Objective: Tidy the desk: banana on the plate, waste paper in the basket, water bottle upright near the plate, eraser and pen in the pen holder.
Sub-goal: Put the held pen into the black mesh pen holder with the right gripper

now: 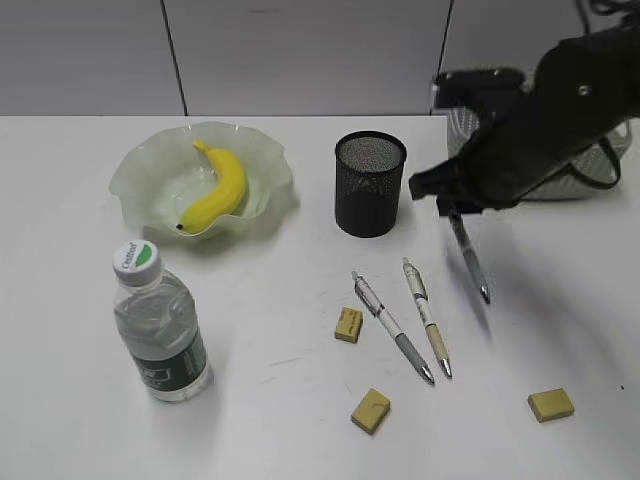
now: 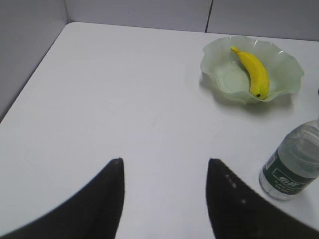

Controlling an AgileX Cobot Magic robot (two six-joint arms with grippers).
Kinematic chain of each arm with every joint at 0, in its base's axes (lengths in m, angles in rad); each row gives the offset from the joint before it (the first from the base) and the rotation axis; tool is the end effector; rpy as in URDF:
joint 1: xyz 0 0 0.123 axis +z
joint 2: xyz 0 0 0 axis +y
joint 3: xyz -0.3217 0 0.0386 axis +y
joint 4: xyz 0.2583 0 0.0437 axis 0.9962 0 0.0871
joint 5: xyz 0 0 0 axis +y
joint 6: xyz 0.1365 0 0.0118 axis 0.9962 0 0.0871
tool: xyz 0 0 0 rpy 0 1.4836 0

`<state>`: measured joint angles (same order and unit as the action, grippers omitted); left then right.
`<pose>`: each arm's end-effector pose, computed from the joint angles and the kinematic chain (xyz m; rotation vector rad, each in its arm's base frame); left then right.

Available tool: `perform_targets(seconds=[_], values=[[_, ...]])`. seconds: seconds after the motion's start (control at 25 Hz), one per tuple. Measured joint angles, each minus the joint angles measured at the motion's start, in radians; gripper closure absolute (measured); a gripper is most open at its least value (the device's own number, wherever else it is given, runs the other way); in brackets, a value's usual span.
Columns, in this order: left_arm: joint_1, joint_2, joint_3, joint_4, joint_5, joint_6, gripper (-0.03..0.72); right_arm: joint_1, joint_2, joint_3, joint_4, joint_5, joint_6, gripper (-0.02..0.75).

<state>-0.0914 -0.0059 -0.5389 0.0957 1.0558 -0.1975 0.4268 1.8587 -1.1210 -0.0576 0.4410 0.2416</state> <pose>0.0019 0.0113 0.2749 -0.1122 1.9886 -0.0730 0.3765 0.1675 0.1576 -0.3083 2.6542 0.1670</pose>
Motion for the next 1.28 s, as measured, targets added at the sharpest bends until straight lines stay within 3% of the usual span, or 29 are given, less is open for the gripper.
perform_targets(seconds=[0.16, 0.24, 0.4, 0.52, 0.76, 1.08, 1.2, 1.28], values=[[0.0, 0.0, 0.0, 0.0, 0.0, 0.0, 0.293, 0.0, -0.181, 0.108, -0.035, -0.336, 0.004, 0.594], [0.0, 0.0, 0.0, 0.0, 0.0, 0.0, 0.298, 0.0, -0.213, 0.125, -0.096, -0.58, 0.004, 0.594], [0.0, 0.0, 0.0, 0.0, 0.0, 0.0, 0.324, 0.0, -0.155, 0.127, -0.138, -1.018, -0.074, 0.594], [0.0, 0.0, 0.0, 0.0, 0.0, 0.0, 0.349, 0.0, -0.036, 0.127, -0.075, -1.197, -0.148, 0.594], [0.0, 0.0, 0.0, 0.0, 0.0, 0.0, 0.395, 0.0, 0.153, 0.135, -0.027, -1.31, -0.173, 0.594], [0.0, 0.0, 0.0, 0.0, 0.0, 0.0, 0.409, 0.0, 0.176, 0.135, -0.025, -1.333, -0.173, 0.574], [0.0, 0.0, 0.0, 0.0, 0.0, 0.0, 0.41, 0.0, 0.176, 0.135, -0.027, -1.328, -0.173, 0.449], [0.0, 0.0, 0.0, 0.0, 0.0, 0.0, 0.419, 0.0, 0.166, 0.135, -0.028, -1.302, -0.171, 0.302]])
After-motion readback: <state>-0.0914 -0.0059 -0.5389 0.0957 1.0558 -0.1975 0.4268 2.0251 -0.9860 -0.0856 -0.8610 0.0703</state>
